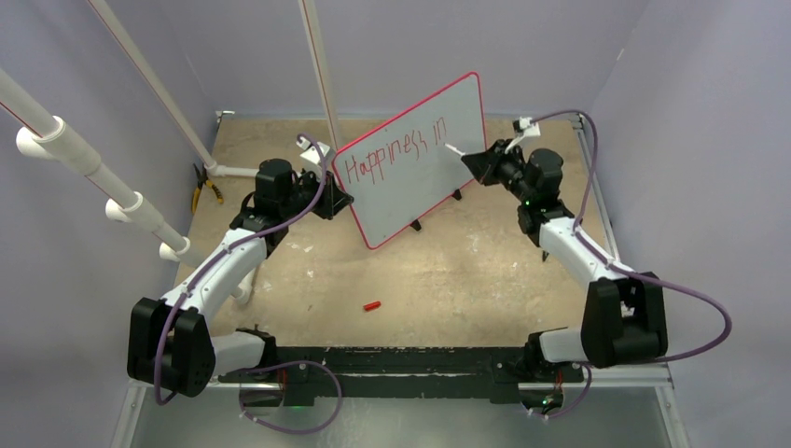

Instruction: Write a sentence on the whiteboard

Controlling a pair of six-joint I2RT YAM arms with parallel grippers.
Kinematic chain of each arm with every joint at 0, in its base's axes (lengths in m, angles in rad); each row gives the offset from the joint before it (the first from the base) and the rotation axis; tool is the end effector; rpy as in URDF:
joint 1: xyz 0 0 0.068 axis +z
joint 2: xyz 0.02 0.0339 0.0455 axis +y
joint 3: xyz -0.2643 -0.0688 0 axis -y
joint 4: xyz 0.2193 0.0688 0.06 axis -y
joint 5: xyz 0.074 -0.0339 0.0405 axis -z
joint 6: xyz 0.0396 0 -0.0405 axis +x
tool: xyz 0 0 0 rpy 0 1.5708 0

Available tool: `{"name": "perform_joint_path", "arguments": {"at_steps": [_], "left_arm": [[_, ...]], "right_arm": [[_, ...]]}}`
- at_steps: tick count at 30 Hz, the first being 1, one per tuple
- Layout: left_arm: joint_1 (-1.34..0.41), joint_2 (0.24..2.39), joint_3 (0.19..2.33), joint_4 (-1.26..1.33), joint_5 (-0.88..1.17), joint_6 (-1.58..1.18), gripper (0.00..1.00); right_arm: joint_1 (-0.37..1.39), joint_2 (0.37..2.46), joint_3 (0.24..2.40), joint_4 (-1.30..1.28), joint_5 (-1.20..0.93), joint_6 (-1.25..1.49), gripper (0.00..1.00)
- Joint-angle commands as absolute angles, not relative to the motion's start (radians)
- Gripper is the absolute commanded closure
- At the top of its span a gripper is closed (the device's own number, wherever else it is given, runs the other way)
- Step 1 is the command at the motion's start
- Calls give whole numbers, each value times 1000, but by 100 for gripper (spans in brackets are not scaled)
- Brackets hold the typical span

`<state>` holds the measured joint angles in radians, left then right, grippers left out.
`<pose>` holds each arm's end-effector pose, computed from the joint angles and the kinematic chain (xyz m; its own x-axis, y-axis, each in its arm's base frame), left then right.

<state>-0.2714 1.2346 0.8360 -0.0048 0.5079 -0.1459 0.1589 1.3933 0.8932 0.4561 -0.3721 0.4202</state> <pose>0.2435 -0.0877 0.2906 -0.4709 -0.0008 -0.8822 0.6031 0.7295 -0.3226 0.2992 0.0625 0.3163 -0.2461 0.3454 -0.9056 -0.4443 0.7902 0.4221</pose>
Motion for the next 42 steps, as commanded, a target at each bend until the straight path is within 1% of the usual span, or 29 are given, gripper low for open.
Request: {"name": "perform_joint_path", "arguments": {"at_steps": [1,6,11,16,32,42], "left_arm": [[-287,1227,846,-29,501,-122,100],[-287,1227,844,-34,494,-118,100],[-287,1227,843,-35,493,-115,100],[-288,1226,842,-36,490,-112,100],[-288,1227,844,-35,497,-109,100],[-288,1227,844,-34,500,-111,100]], "right_arm": [[223,1283,785,521,-468,440,100],[377,1237,696,540,-463,437,100],[499,1279,648,590,-436,456,100],[572,1320,656,624,-414,454,100],[640,1452,747,668,-374,439,100],[647,1504,743,662,-304,439,100]]}}
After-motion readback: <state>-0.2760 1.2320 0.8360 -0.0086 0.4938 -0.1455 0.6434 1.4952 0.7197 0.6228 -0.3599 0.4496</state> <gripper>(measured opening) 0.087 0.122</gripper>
